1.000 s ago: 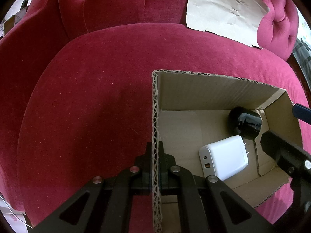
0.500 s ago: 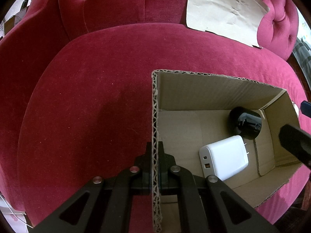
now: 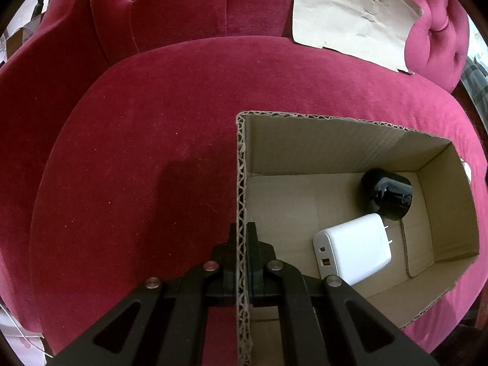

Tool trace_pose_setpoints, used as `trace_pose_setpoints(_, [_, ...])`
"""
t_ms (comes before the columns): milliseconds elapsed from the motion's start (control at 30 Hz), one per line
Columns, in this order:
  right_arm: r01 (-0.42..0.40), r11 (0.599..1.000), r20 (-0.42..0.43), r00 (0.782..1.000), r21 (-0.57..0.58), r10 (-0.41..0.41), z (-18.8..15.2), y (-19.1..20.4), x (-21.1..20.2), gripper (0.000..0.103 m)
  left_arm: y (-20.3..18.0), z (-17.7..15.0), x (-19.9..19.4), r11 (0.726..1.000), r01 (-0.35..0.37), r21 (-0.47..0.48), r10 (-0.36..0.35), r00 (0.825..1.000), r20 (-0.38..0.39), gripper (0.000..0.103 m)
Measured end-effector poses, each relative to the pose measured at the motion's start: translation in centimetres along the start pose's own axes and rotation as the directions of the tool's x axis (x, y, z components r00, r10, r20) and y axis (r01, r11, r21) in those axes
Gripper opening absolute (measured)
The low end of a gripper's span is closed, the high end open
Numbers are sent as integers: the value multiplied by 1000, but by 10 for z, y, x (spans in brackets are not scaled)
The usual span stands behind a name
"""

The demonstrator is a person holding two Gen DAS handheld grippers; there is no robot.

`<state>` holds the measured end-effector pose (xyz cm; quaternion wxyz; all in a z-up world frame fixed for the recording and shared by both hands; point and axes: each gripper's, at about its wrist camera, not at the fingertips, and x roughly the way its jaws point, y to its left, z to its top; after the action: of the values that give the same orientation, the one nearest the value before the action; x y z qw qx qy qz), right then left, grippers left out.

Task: Organize rigid objects
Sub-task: 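Open the right gripper and move it back toward the remaining items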

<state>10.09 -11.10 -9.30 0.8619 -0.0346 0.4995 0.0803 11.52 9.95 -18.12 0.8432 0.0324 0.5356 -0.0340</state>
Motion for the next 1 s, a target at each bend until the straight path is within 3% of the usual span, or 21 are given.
trace_pose_setpoints(433, [65,998,17,998,7,-65,14,-37,-13,103,-1,0,1,1000,-6,-2,6,1000,-2,3])
trace_pose_setpoints(1000, [179,971,-29,984,157,-176,4,-135,-11,103,-3,0,1,1000,-12,-2,12,1000,-2,3])
